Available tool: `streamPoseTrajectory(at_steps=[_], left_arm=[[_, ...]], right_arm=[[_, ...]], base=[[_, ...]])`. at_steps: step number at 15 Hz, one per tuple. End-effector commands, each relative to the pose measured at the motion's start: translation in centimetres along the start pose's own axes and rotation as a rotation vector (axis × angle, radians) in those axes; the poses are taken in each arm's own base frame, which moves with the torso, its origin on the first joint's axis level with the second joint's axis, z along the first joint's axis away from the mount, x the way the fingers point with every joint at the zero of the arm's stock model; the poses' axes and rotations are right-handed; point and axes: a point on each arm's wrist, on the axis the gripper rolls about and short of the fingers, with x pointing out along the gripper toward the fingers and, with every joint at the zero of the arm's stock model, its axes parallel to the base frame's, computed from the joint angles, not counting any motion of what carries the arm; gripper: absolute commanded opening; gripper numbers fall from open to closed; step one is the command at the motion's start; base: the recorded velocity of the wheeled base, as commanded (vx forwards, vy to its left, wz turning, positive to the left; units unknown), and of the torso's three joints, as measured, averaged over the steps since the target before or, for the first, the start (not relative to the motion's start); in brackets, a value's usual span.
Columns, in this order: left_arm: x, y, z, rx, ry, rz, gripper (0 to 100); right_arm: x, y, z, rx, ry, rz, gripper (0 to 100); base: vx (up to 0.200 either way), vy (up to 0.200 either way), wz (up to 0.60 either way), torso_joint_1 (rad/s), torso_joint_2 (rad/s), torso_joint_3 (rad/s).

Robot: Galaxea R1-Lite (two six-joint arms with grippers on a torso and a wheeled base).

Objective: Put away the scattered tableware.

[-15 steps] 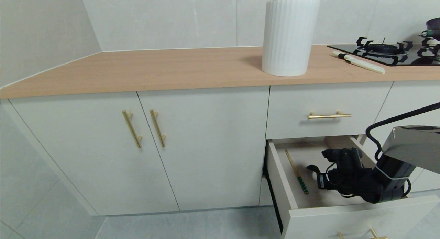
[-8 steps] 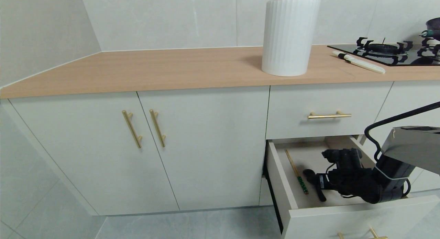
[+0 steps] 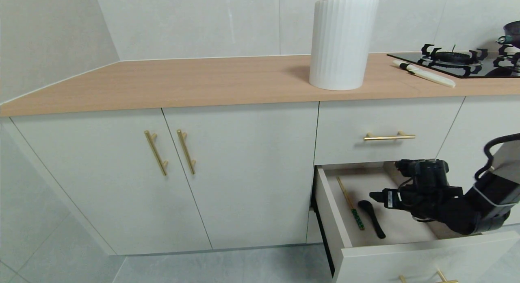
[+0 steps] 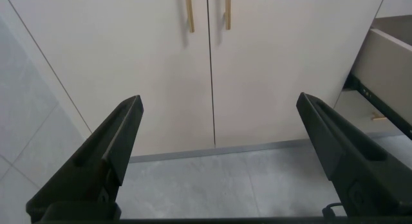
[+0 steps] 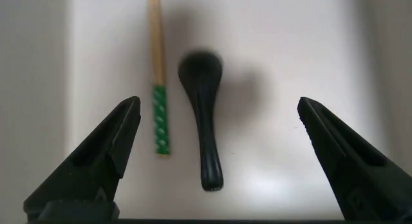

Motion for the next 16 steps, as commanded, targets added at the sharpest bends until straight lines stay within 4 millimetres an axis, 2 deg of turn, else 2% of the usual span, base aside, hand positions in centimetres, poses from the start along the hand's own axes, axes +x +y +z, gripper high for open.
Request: streamPoseTrajectory(at_steps=[1, 5, 8, 12, 16], left_arm=[[0.0, 0.0, 0.0, 0.0, 0.0, 0.0, 100], [0.0, 0.0, 0.0, 0.0, 0.0, 0.0, 100], [0.0, 0.0, 0.0, 0.0, 0.0, 0.0, 100], [0.0, 0.0, 0.0, 0.0, 0.0, 0.0, 100], [0.0, 0.0, 0.0, 0.0, 0.0, 0.0, 100]], right_arm=[[-7.6, 0.1, 3.6, 0.008, -0.135, 0.021, 100], [-14.7, -0.1, 4.1, 0.002, -0.068, 0.015, 100], [-17.6, -0.4, 3.4, -0.009, 0.014, 0.009, 100], [-19.3, -0.6, 2.1, -0.104, 0.138, 0.002, 100], [-18.5, 0.4, 0.4, -0.183, 0.327, 0.028, 100]], base=[[0.0, 0.0, 0.0, 0.0, 0.0, 0.0], [0.0, 0.0, 0.0, 0.0, 0.0, 0.0], [0.0, 0.0, 0.0, 0.0, 0.0, 0.0], [0.0, 0.0, 0.0, 0.0, 0.0, 0.0], [0.0, 0.0, 0.0, 0.0, 0.0, 0.0]])
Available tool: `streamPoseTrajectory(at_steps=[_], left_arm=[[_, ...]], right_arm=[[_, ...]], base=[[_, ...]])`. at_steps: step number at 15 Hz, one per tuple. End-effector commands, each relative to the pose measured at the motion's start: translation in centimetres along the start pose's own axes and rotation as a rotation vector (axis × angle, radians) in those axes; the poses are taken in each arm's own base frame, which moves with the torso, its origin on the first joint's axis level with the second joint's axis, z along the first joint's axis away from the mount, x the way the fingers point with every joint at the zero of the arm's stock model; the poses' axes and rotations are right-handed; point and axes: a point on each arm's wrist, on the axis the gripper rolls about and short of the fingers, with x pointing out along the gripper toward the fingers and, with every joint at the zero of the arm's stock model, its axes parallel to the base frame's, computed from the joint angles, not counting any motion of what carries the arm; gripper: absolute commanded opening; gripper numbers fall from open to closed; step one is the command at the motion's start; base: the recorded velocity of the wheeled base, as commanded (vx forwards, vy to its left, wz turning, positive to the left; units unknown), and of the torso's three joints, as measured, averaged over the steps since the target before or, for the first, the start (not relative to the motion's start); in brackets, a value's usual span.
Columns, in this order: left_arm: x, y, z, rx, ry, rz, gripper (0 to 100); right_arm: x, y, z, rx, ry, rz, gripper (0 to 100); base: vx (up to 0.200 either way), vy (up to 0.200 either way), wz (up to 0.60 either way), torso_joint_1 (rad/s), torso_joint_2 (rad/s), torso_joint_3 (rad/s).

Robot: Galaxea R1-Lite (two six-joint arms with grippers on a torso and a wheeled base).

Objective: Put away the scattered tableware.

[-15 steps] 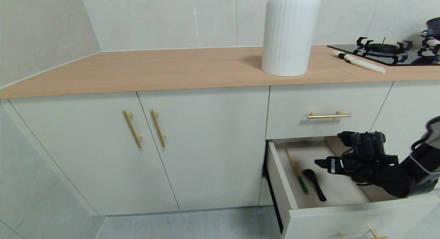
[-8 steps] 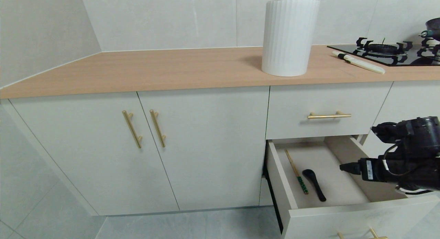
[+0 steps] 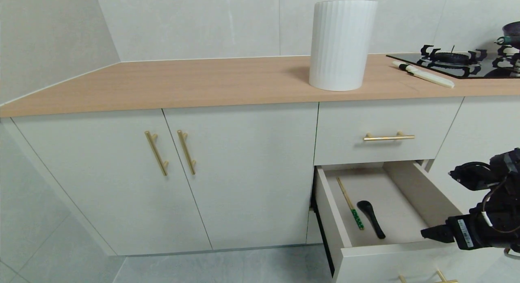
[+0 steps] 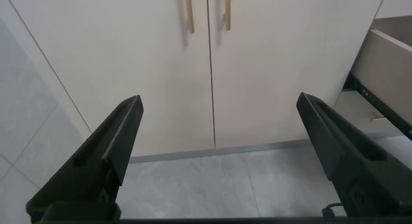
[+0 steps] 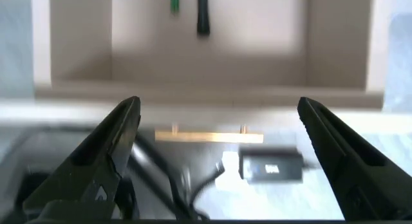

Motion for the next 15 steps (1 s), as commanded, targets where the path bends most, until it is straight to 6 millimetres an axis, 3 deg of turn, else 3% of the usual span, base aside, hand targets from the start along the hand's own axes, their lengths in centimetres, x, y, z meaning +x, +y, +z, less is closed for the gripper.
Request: streamPoseTrajectory(at_steps=[1, 4, 15], left_arm=[[0.0, 0.0, 0.0, 0.0, 0.0, 0.0, 100], [0.0, 0.0, 0.0, 0.0, 0.0, 0.0, 100], [0.0, 0.0, 0.0, 0.0, 0.0, 0.0, 100]], right_arm=[[0.9, 0.4, 0.0, -0.019, 0.057, 0.007, 100], [2.5, 0.7, -0.3, -0.032, 0.137, 0.006, 100], [4.9, 2.0, -0.8, -0.071, 0.25, 0.004, 100]], base=[[0.0, 0.0, 0.0, 0.0, 0.0, 0.0], [0.0, 0.0, 0.0, 0.0, 0.0, 0.0], [0.0, 0.0, 0.0, 0.0, 0.0, 0.0]])
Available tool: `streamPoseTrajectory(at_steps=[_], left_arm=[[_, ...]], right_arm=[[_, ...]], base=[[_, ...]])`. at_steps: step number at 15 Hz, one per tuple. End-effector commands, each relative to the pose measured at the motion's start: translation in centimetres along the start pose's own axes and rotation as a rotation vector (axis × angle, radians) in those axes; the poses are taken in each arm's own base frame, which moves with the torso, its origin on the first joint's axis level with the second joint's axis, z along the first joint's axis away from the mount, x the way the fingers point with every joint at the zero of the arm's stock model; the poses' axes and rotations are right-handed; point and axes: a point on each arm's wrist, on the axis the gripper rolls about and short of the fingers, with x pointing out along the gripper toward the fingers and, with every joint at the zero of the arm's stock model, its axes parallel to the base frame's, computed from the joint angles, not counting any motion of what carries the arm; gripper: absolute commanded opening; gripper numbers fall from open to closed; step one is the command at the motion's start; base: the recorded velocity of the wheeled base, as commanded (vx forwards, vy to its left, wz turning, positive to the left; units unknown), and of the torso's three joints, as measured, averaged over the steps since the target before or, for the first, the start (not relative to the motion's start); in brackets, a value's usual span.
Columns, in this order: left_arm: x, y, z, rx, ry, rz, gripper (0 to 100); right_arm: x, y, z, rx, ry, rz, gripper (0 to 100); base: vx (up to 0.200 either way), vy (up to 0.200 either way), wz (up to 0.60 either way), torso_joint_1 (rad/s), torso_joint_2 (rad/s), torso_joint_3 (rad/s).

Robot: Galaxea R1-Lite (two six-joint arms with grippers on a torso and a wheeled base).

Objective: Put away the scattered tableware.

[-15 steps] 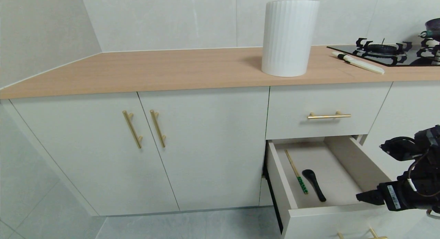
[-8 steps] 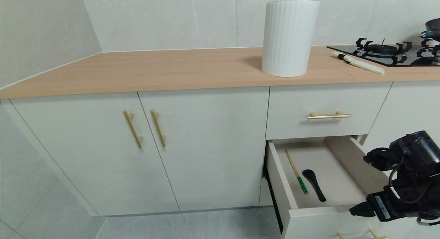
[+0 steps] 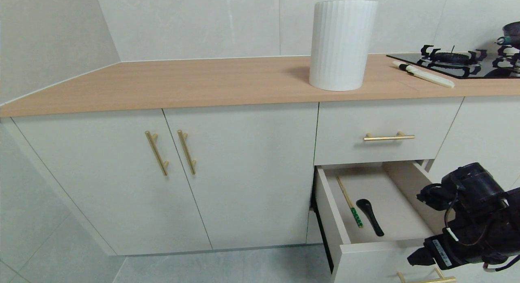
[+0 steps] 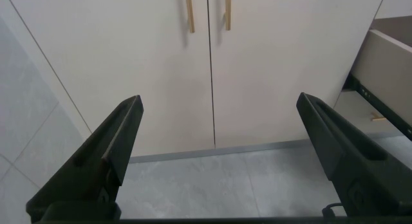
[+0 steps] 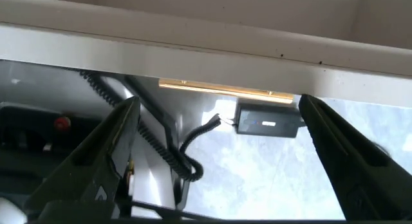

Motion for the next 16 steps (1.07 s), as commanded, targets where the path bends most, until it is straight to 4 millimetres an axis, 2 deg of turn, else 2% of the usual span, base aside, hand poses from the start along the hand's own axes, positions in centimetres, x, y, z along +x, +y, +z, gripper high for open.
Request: streamPoseTrajectory(at_steps=[1, 9, 13, 16], left_arm=[[0.0, 0.0, 0.0, 0.0, 0.0, 0.0, 100], [0.0, 0.0, 0.0, 0.0, 0.0, 0.0, 100], [0.0, 0.0, 0.0, 0.0, 0.0, 0.0, 100], [0.0, 0.0, 0.0, 0.0, 0.0, 0.0, 100]], right_arm=[[1.2, 0.1, 0.4, 0.017, 0.021, -0.023, 100], [2.5, 0.1, 1.9, 0.108, -0.077, -0.022, 100], [3.4, 0.0, 3.5, 0.136, -0.129, -0.022, 100], [4.9, -0.1, 5.3, 0.181, -0.128, -0.023, 100]], base=[[0.0, 0.0, 0.0, 0.0, 0.0, 0.0], [0.0, 0.0, 0.0, 0.0, 0.0, 0.0], [0.0, 0.0, 0.0, 0.0, 0.0, 0.0], [0.0, 0.0, 0.0, 0.0, 0.0, 0.0]])
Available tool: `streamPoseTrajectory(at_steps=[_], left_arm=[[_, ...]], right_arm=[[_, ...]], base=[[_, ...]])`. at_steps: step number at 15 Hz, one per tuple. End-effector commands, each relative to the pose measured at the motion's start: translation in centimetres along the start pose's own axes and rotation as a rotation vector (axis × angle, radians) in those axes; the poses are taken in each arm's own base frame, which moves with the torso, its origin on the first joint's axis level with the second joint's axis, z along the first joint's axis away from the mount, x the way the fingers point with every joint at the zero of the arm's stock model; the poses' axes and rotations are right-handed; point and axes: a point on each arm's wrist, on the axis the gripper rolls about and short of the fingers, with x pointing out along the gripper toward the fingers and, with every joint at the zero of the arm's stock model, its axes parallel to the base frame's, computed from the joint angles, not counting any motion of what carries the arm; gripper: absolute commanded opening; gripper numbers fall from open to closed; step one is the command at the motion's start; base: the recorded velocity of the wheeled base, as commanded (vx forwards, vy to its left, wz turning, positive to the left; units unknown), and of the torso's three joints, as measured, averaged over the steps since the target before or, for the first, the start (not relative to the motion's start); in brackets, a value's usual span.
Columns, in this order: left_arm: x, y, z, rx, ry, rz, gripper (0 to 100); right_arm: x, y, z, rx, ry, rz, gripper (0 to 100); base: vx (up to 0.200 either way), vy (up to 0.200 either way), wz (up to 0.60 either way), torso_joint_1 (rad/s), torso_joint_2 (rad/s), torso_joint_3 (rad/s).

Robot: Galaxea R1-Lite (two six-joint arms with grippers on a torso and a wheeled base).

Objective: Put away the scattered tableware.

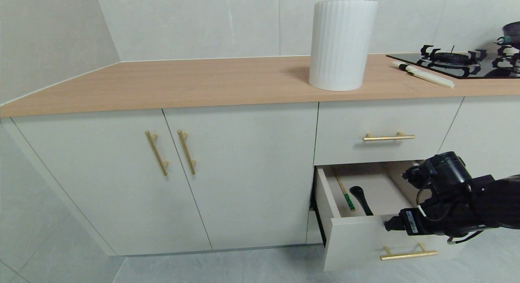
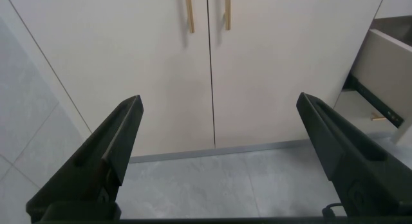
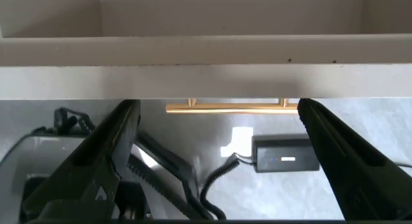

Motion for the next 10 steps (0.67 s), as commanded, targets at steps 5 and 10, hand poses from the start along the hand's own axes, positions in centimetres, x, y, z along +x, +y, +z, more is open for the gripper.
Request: streamPoseTrajectory(at_steps=[5, 10], left_arm=[[0.0, 0.0, 0.0, 0.0, 0.0, 0.0, 100], [0.0, 0.0, 0.0, 0.0, 0.0, 0.0, 100]], right_arm=[[3.2, 0.2, 3.1, 0.036, -0.02, -0.007, 100], [5.6, -1.1, 6.6, 0.082, -0.077, -0.03, 100]], base=[[0.0, 0.0, 0.0, 0.0, 0.0, 0.0], [0.0, 0.0, 0.0, 0.0, 0.0, 0.0]])
